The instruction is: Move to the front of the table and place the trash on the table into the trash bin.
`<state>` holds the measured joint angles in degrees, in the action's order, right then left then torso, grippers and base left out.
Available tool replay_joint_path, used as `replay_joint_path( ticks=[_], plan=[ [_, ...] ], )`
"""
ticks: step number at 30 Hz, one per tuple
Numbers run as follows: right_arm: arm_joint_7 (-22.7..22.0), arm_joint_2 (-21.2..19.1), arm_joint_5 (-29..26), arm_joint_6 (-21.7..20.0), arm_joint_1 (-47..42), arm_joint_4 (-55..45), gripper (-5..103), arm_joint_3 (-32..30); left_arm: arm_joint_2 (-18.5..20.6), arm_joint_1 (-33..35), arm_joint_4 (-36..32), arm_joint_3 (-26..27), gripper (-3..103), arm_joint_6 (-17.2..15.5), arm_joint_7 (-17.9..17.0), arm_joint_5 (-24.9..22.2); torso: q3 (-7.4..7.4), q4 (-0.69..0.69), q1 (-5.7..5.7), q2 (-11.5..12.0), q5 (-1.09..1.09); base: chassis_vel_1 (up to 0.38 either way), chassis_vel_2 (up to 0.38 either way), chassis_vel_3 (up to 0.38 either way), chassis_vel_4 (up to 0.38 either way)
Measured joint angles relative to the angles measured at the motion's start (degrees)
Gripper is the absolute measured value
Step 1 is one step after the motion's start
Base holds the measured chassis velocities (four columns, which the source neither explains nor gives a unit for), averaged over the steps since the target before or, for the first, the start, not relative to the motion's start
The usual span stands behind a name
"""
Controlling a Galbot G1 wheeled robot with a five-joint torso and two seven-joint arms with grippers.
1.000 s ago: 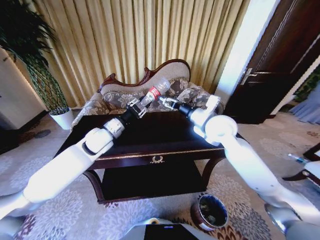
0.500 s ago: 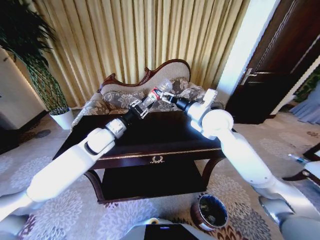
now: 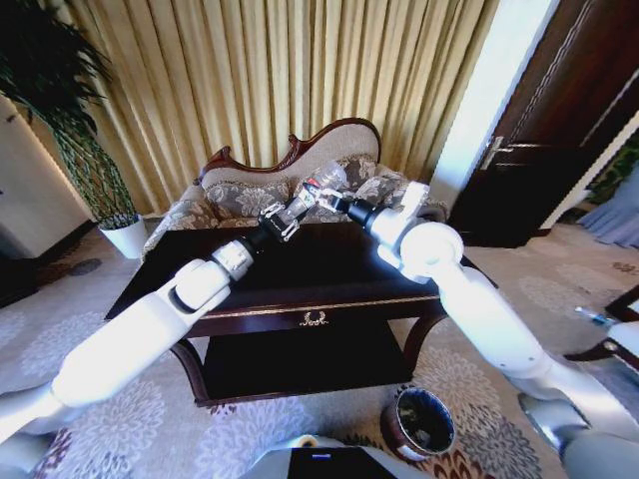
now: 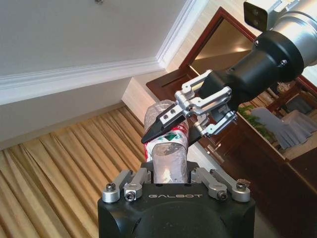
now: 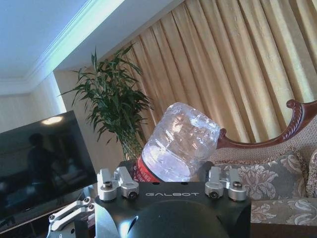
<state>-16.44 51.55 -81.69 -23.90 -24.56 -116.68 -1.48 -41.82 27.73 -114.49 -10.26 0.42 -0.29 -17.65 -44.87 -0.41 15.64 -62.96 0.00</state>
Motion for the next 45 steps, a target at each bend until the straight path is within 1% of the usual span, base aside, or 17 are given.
replay_joint_path(
  ticks=[3, 4, 5, 8, 10, 13, 14, 15, 18, 22, 26, 31, 38, 40, 41, 44, 45],
  plan=[
    [0.00, -0.06, -0.03, -0.02, -0.11, 0.00, 61, 0.01, -0.09, 0.25, -0.27, -0.05, 30, -0.58, -0.59, 0.45, 0.00, 0.00, 0.00, 0.00, 0.00, 0.000, 0.000, 0.000, 0.000],
    [0.00, -0.08, -0.04, -0.04, -0.23, 0.00, 57, -0.01, -0.12, 0.36, -0.43, -0.08, 27, -1.02, -0.80, 0.65, 0.00, 0.01, 0.00, 0.00, 0.00, 0.000, 0.000, 0.000, 0.000],
    [-0.01, -0.10, -0.02, -0.05, -0.36, 0.07, 57, -0.09, -0.13, 0.47, -0.55, -0.12, 32, -1.30, -1.02, 0.80, 0.00, 0.00, 0.00, 0.00, 0.00, 0.000, 0.000, 0.000, 0.000],
    [0.12, -0.12, 0.07, -0.01, -0.73, 0.25, 47, -0.47, -0.12, 0.76, -0.52, -0.23, 47, -1.64, -1.19, 1.14, 0.00, 0.00, 0.00, 0.00, 0.01, 0.000, 0.000, 0.000, 0.000],
    [0.18, -0.06, 0.10, -0.01, -0.85, 0.26, 44, -0.52, -0.14, 0.86, -0.48, -0.26, 47, -1.66, -1.19, 1.29, 0.00, 0.00, 0.00, 0.00, -0.01, 0.000, 0.000, 0.000, 0.000],
    [0.18, 0.01, 0.19, -0.02, -1.17, 0.38, 37, -0.64, -0.19, 1.16, -0.41, -0.26, 64, -1.73, -1.22, 1.46, 0.00, 0.00, 0.00, 0.00, 0.00, 0.000, 0.000, 0.000, 0.000],
    [0.18, 0.01, 0.19, -0.02, -1.17, 0.38, 37, -0.64, -0.19, 1.16, -0.41, -0.26, 64, -1.73, -1.22, 1.46, 0.00, 0.00, 0.00, 0.00, 0.00, 0.000, 0.000, 0.000, 0.000],
    [0.21, 0.02, 0.20, -0.03, -1.23, 0.40, 34, -0.71, -0.20, 1.25, -0.45, -0.26, 70, -1.79, -1.22, 1.46, 0.00, 0.00, 0.00, 0.00, 0.00, 0.000, 0.000, 0.000, 0.000],
    [0.21, 0.04, 0.24, -0.06, -1.43, 0.49, 28, -1.01, -0.25, 1.47, -0.51, -0.23, 75, -2.01, -1.26, 1.45, 0.00, 0.00, 0.00, 0.00, 0.00, 0.000, 0.000, 0.000, 0.000],
    [0.23, -0.08, 0.46, -0.06, -2.20, 0.68, 24, -2.11, -0.31, 2.40, -0.93, 0.82, 95, -2.61, -1.37, 0.71, 0.00, 0.00, 0.00, 0.00, 0.00, 0.000, 0.000, 0.000, 0.000],
    [0.06, -0.39, 0.75, -0.06, -3.59, 0.77, 24, -3.95, -0.07, 3.85, -1.75, 2.98, 100, -3.74, -1.89, -1.26, 0.00, 0.00, 0.00, 0.00, 0.00, 0.000, 0.000, 0.000, 0.000],
    [-0.96, -1.24, 2.22, 0.02, -6.49, 0.41, 24, -6.90, 0.47, 6.86, -2.66, 6.77, 100, -5.09, -2.50, -3.80, 0.00, 0.00, 0.00, 0.00, 0.00, 0.000, 0.000, 0.000, 0.000],
    [-5.62, -4.08, 14.31, -0.12, -13.92, -1.45, 24, -10.76, 1.23, 14.08, -4.67, 15.58, 100, -8.72, -5.47, -10.18, 0.00, 0.01, 0.00, 0.00, 0.00, 0.000, 0.000, 0.000, 0.000],
    [-8.03, -4.71, 19.20, -0.68, -17.90, -2.48, 24, -11.74, 1.35, 16.21, -5.22, 18.09, 100, -10.67, -9.44, -11.89, 0.00, 0.00, 0.00, 0.00, -0.01, 0.000, 0.000, 0.000, 0.000],
    [-8.03, -4.71, 19.20, -0.68, -17.90, -2.48, 24, -11.74, 1.35, 16.21, -5.22, 18.09, 100, -10.67, -9.44, -11.89, 0.00, 0.00, 0.00, 0.00, -0.01, 0.000, 0.000, 0.000, 0.000],
    [-8.91, -5.85, 27.96, -0.73, -24.22, -3.69, 24, -13.40, 1.05, 18.56, -6.76, 20.66, 100, -16.50, -17.88, -15.64, 0.00, 0.01, 0.00, 0.00, 0.02, 0.000, 0.000, 0.000, 0.000],
    [-8.91, -5.85, 27.96, -0.73, -24.22, -3.69, 24, -13.40, 1.05, 18.56, -6.76, 20.66, 100, -16.50, -17.88, -15.64, 0.00, 0.01, 0.00, 0.00, 0.02, 0.000, 0.000, 0.000, 0.000]
  ],
)
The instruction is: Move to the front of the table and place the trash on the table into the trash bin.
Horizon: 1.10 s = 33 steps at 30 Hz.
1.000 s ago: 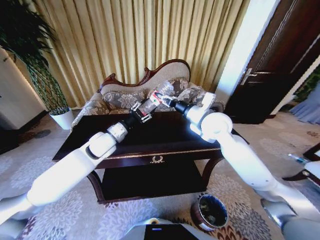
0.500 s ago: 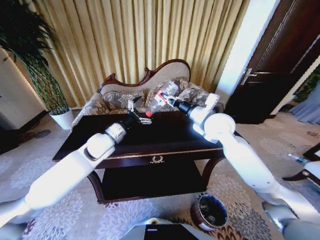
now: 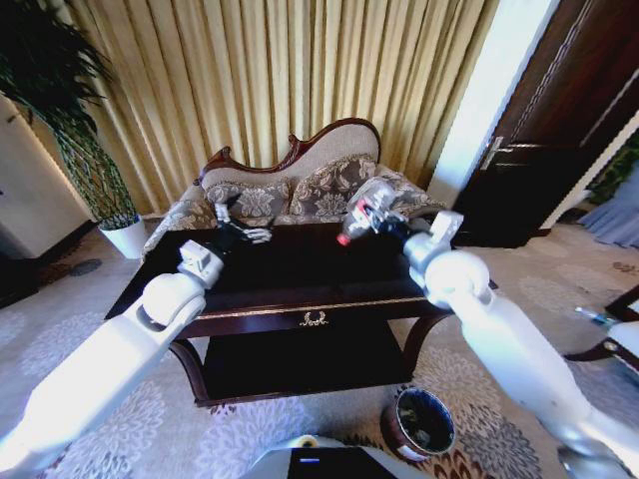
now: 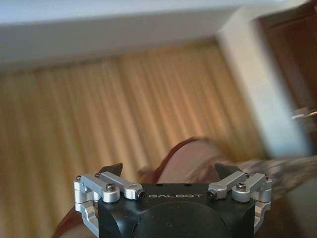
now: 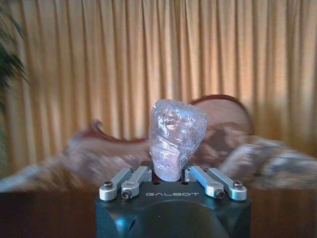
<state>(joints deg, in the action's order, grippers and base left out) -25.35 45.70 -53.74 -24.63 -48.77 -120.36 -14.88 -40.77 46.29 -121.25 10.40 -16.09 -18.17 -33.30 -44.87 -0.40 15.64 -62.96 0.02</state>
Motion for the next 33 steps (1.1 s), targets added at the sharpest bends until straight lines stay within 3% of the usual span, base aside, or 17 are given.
replay_joint_path(
  ticks=[3, 6, 7, 9, 15, 23, 33],
  plan=[
    [0.23, -1.17, 4.37, 0.25, -6.59, -2.36, 24, -4.80, -0.18, 3.09, -0.99, 6.56, 100, -5.46, -3.01, -4.67, 0.00, -0.02, 0.00, 0.00, -0.02, 0.000, 0.000, 0.000, 0.000],
    [0.32, -1.86, 5.03, 0.55, -9.17, -3.70, 24, -7.70, 0.07, 4.49, -1.11, 10.29, 100, -7.73, -3.63, -7.39, 0.00, -0.02, 0.00, -0.01, -0.02, 0.000, 0.000, 0.000, 0.000],
    [0.31, -2.07, 5.05, 0.63, -9.85, -4.16, 24, -8.63, 0.20, 4.97, -1.19, 11.63, 100, -8.66, -3.95, -8.58, 0.01, -0.02, 0.00, 0.00, -0.02, 0.000, 0.000, 0.000, 0.000],
    [-0.15, -3.17, 4.03, 0.68, -11.82, -6.30, 24, -12.18, 0.94, 7.13, -2.01, 18.59, 100, -13.89, -5.90, -15.39, 0.00, 0.00, 0.00, -0.01, 0.01, 0.000, 0.000, 0.000, 0.000],
    [-1.64, -5.23, 0.40, -0.29, -12.80, -9.63, 24, -15.04, 2.25, 9.56, -3.89, 27.83, 100, -19.70, -7.73, -22.80, 0.00, 0.00, 0.00, 0.00, -0.01, 0.000, 0.000, 0.000, 0.000],
    [-1.68, -6.62, -1.54, -1.94, -17.80, -13.87, 24, -20.39, 3.62, 16.17, -5.79, 36.27, 100, -21.42, -6.95, -25.86, 0.00, -0.01, 0.00, 0.00, -0.01, 0.000, 0.000, 0.000, 0.000],
    [-0.55, -4.58, -0.26, -2.53, -27.72, -17.46, 24, -26.95, 3.18, 21.57, -5.48, 38.69, 100, -18.04, -3.98, -23.11, 0.00, -0.02, 0.00, -0.01, -0.02, 0.000, 0.000, 0.000, 0.000]
  ],
)
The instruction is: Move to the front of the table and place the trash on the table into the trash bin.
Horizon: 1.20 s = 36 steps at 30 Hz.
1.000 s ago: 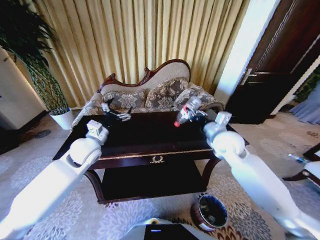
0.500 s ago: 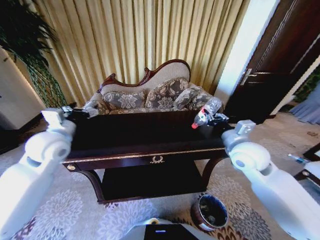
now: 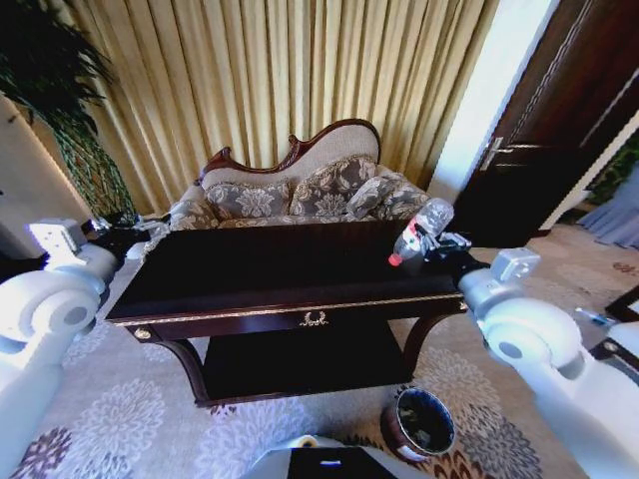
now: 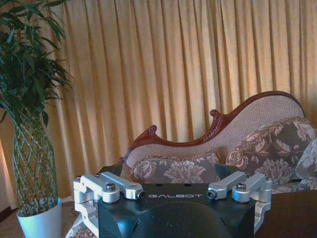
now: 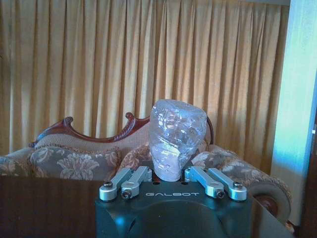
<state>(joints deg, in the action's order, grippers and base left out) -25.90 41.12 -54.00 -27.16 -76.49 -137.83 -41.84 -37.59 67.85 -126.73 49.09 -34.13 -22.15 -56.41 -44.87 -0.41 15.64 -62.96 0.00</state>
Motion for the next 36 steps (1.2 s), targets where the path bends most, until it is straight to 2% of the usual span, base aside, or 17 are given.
replay_joint_path(
  ticks=[5, 8, 10, 13, 15, 26, 31, 36],
  plan=[
    [1.00, 1.64, 1.55, -0.01, -4.03, -1.52, 24, -2.78, -0.91, 2.07, 0.12, 0.41, 100, 3.15, 2.18, 2.13, 0.00, 0.01, 0.00, 0.00, 0.01, 0.000, 0.000, 0.000, 0.000],
    [1.97, 2.98, 2.92, 0.00, -6.75, -2.63, 24, -4.86, -1.20, 3.41, -0.05, 0.68, 100, 7.46, 4.93, 2.97, 0.00, 0.00, 0.01, 0.00, 0.00, 0.000, 0.000, 0.000, 0.000],
    [2.07, 3.18, 3.11, 0.02, -7.16, -2.78, 24, -5.18, -1.28, 3.62, -0.05, 0.68, 100, 8.44, 5.65, 3.12, 0.00, 0.00, 0.01, 0.00, 0.00, 0.000, 0.000, 0.000, 0.000],
    [2.50, 3.90, 3.65, 0.16, -8.55, -3.37, 24, -6.23, -1.83, 4.92, -0.31, 0.98, 100, 12.13, 8.44, 3.64, 0.00, 0.00, 0.02, 0.01, 0.01, 0.053, -0.048, -0.054, 0.043],
    [2.89, 4.48, 4.20, 0.37, -9.45, -3.73, 24, -6.73, -2.35, 6.26, -0.98, 1.62, 100, 13.04, 9.39, 4.14, -0.01, 0.01, 0.01, 0.01, 0.01, 0.093, -0.103, -0.093, 0.087],
    [3.77, 6.36, 5.96, 1.21, -12.03, -5.05, 24, -7.08, -4.06, 9.83, -3.64, 4.53, 100, 13.72, 9.67, 5.32, 0.00, 0.02, 0.00, 0.01, 0.02, 0.148, -0.145, -0.143, 0.142],
    [3.82, 7.01, 7.04, 1.48, -12.70, -5.13, 24, -6.68, -4.40, 10.13, -4.23, 4.57, 100, 13.64, 9.54, 5.65, 0.01, 0.01, -0.01, 0.00, 0.00, 0.172, -0.157, -0.158, 0.146],
    [4.77, 7.86, 10.27, 3.68, -13.91, -4.39, 24, -4.65, -4.93, 9.85, -4.34, 3.49, 100, 13.55, 9.37, 6.24, 0.00, 0.01, -0.01, 0.00, 0.00, 0.121, -0.139, -0.114, 0.127]
  ],
)
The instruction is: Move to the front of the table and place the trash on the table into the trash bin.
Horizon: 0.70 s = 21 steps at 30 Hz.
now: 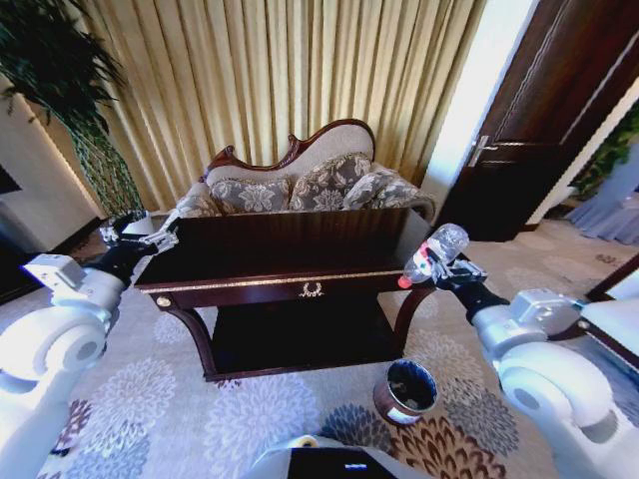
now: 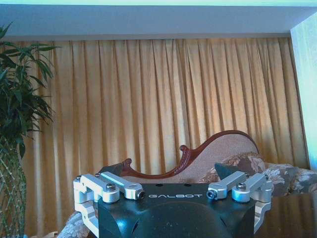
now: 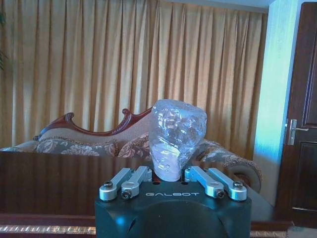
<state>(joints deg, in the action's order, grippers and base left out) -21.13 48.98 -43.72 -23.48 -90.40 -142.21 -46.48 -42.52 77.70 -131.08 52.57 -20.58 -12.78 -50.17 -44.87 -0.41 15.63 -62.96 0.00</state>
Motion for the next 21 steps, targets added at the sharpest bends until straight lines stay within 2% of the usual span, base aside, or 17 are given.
replay_joint_path(
  ticks=[9, 11, 17, 21],
  plan=[
    [0.66, 2.63, 3.98, 0.39, -1.24, 3.98, 24, 2.75, -0.88, -0.45, -0.99, -0.77, 100, -0.14, 0.00, 0.12, -0.02, 0.00, 0.02, 0.01, 0.01, 0.017, -0.021, -0.025, 0.024],
    [2.26, 3.97, 6.86, 0.26, -2.26, 6.54, 24, 3.19, -1.11, -0.45, -1.19, -0.78, 100, -0.16, 0.01, 0.11, -0.02, 0.01, 0.03, 0.02, 0.00, 0.000, 0.000, 0.000, 0.000],
    [5.54, 7.26, 10.13, -0.38, -4.04, 11.83, 24, 4.83, -1.43, -0.47, -1.31, -0.65, 100, -0.19, 0.04, 0.07, -0.01, -0.01, 0.02, 0.01, 0.01, 0.000, 0.000, 0.000, 0.000],
    [7.40, 10.81, 16.44, 2.98, -0.72, 23.24, 24, 10.47, -1.89, -0.42, -1.75, -0.87, 100, -0.20, 0.03, 0.09, -0.01, 0.00, 0.01, 0.00, -0.01, 0.000, 0.000, 0.000, 0.000]
  ],
)
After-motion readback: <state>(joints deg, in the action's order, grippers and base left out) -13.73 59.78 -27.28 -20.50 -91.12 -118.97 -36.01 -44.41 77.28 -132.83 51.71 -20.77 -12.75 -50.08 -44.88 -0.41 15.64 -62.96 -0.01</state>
